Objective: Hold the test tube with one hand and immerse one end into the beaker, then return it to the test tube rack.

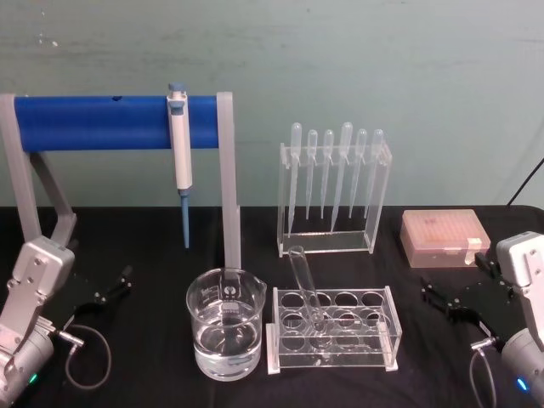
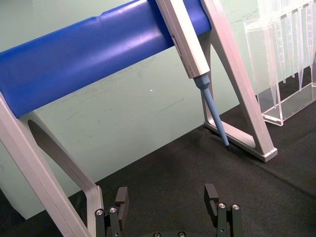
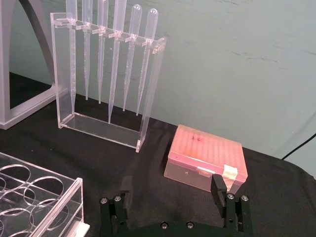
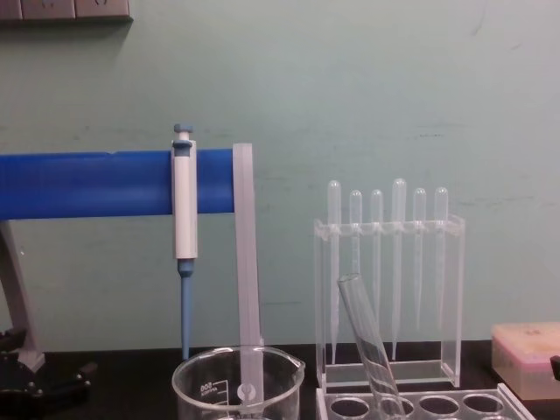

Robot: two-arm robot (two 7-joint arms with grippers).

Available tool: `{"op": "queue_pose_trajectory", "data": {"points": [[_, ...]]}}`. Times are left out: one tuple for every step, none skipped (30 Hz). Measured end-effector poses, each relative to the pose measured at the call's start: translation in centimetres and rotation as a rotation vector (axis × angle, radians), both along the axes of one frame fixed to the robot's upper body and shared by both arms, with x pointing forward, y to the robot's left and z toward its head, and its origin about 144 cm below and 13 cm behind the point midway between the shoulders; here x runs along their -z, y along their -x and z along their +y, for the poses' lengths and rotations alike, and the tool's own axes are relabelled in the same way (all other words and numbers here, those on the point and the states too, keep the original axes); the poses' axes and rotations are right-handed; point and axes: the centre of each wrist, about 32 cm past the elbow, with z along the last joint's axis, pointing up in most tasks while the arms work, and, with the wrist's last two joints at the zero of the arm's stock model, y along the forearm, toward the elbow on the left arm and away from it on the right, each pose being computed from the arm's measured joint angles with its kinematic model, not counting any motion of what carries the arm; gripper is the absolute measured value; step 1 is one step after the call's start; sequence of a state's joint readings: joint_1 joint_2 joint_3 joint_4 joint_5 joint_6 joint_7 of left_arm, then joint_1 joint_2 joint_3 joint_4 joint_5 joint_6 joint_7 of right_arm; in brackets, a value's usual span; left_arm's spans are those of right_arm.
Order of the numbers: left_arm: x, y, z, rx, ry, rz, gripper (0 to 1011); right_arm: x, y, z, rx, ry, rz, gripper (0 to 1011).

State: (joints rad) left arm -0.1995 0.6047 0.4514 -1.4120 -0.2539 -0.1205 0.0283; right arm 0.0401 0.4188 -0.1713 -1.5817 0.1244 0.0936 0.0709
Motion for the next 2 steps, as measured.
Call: {"op": "queue_pose_trajectory", "data": {"points": [[0.00, 0.00, 0.00, 0.000, 0.000, 0.000, 1000, 0.00, 0.00, 0.00, 0.000, 0.000, 0.000, 1000], [0.00, 0.00, 0.00, 0.000, 0.000, 0.000, 1000, 0.00, 0.00, 0.00, 0.000, 0.000, 0.000, 1000]]}}
